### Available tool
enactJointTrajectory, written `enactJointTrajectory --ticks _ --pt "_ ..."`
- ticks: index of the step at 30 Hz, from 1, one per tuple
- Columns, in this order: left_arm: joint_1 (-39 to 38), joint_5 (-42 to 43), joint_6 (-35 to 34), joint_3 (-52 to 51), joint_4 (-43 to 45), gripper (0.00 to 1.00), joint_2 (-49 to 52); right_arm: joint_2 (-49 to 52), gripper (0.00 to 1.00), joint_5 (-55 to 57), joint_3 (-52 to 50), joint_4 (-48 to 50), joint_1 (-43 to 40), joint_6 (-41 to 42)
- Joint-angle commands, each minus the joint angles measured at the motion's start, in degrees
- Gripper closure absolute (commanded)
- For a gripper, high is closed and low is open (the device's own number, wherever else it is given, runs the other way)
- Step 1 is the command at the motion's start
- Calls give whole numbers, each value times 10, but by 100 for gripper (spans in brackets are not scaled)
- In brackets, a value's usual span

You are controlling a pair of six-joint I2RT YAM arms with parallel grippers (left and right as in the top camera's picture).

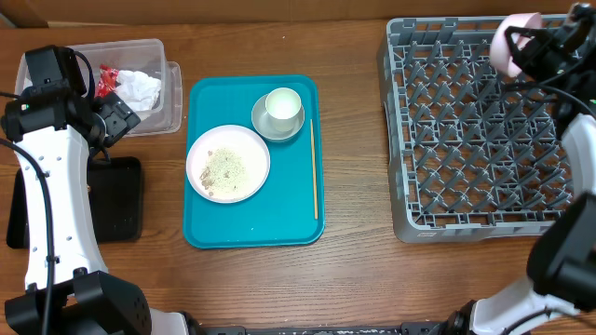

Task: Sort waste into correct bins and load items into the dishwasher
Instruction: 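Grasp the small white plate with the right gripper and lift, then carry the plate right and set it upright in the grey dish rack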

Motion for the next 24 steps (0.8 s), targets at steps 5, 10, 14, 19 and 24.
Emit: enactJointTrajectory --ticks 5,10,14,19,24 --pt "0 -5 -8 -3 1 0 4 116 96 -101 8 280 16 238" --pt "0 -5 -8 -3 1 0 4 147 96 -92 8 285 23 273" --pt "0 -5 -7 -3 1 0 4 147 96 -101 8 266 20 281" --pt "0 -5 -7 -3 1 0 4 147 96 -101 8 213 10 289" --pt "0 -5 -8 -3 1 0 4 146 96 -134 8 206 -20 292"
